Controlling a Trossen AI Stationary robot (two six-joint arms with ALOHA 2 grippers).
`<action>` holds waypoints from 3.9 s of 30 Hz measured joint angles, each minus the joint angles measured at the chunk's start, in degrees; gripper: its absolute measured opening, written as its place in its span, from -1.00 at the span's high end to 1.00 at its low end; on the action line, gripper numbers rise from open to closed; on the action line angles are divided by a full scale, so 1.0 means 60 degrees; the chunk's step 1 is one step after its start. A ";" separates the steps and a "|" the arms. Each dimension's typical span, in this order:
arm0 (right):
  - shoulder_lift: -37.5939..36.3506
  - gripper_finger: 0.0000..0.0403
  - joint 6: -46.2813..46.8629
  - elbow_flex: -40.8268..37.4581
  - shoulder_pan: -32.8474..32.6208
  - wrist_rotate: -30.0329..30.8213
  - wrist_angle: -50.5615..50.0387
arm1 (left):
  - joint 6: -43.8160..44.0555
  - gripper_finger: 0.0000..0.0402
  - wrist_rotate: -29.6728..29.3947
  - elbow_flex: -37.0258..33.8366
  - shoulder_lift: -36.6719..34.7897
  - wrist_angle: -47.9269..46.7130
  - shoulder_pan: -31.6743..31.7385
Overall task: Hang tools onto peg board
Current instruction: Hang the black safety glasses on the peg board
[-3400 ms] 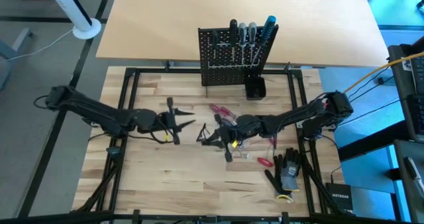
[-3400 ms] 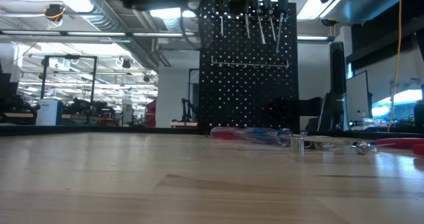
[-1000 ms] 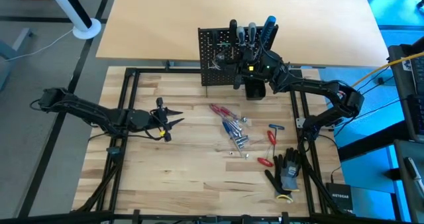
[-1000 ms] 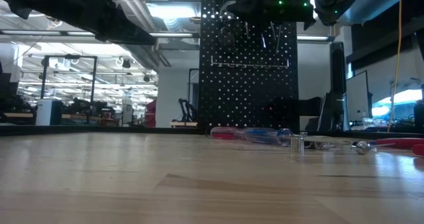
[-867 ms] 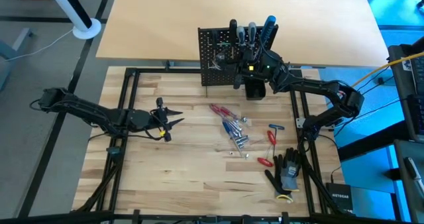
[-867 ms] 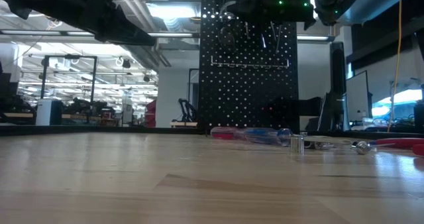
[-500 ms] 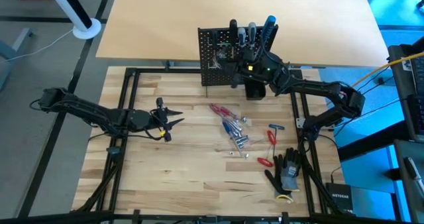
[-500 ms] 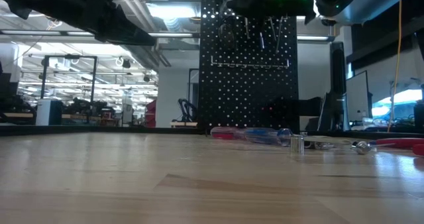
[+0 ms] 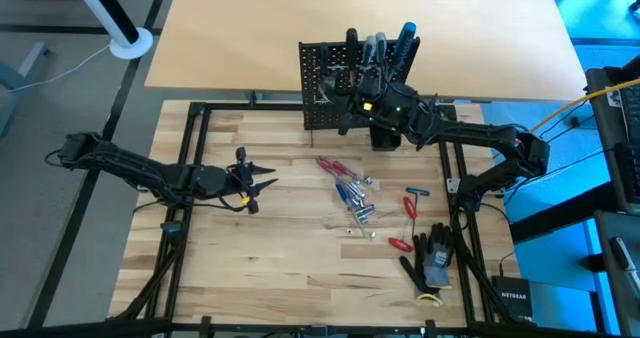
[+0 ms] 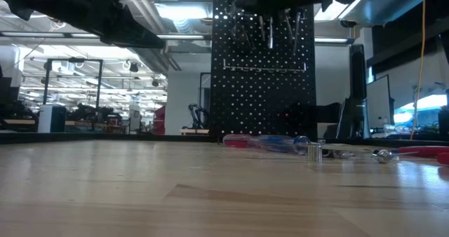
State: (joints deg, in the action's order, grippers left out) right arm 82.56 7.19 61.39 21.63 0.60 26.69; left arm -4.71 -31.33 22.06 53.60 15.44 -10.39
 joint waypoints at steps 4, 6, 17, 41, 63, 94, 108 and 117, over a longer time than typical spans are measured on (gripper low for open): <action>-0.0004 0.94 -0.0034 0.0025 0.0015 -0.0016 -0.0151 | 0.0002 0.47 0.0000 0.0000 0.0000 0.0000 0.0000; -0.0004 0.94 -0.0031 0.0025 0.0025 0.0011 -0.0284 | 0.0015 0.47 0.0000 -0.0004 0.0000 0.0000 0.0000; -0.0004 0.94 -0.0166 0.0100 -0.0524 0.1373 -0.0488 | 0.0055 0.47 0.0000 -0.0004 0.0000 -0.0070 0.0000; -0.0004 0.94 -0.0282 0.0379 -0.0578 0.3229 -0.1366 | 0.0251 0.47 0.0000 -0.0007 0.0004 -0.0103 0.0000; 0.0153 0.94 -0.0484 0.0379 -0.0350 0.2010 -0.1264 | 0.0219 0.47 0.0000 -0.0007 0.0004 0.0000 0.0000; 0.0404 0.94 -0.0686 0.0393 -0.0036 0.2439 -0.1389 | 0.0219 0.47 0.0000 -0.0007 0.0004 0.0039 0.0000; 0.0401 0.93 -0.0194 0.0400 -0.0044 0.2543 -0.1747 | 0.0288 0.47 0.0000 -0.0007 0.0004 0.0033 0.0000; 0.0447 0.62 -0.0093 0.0346 -0.0029 0.2652 -0.1789 | 0.0291 0.47 0.0000 -0.0007 0.0004 0.0033 0.0000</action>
State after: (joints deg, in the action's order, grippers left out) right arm 85.25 6.63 63.46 21.45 16.52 15.95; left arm -2.96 -31.33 22.02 53.63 15.64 -10.39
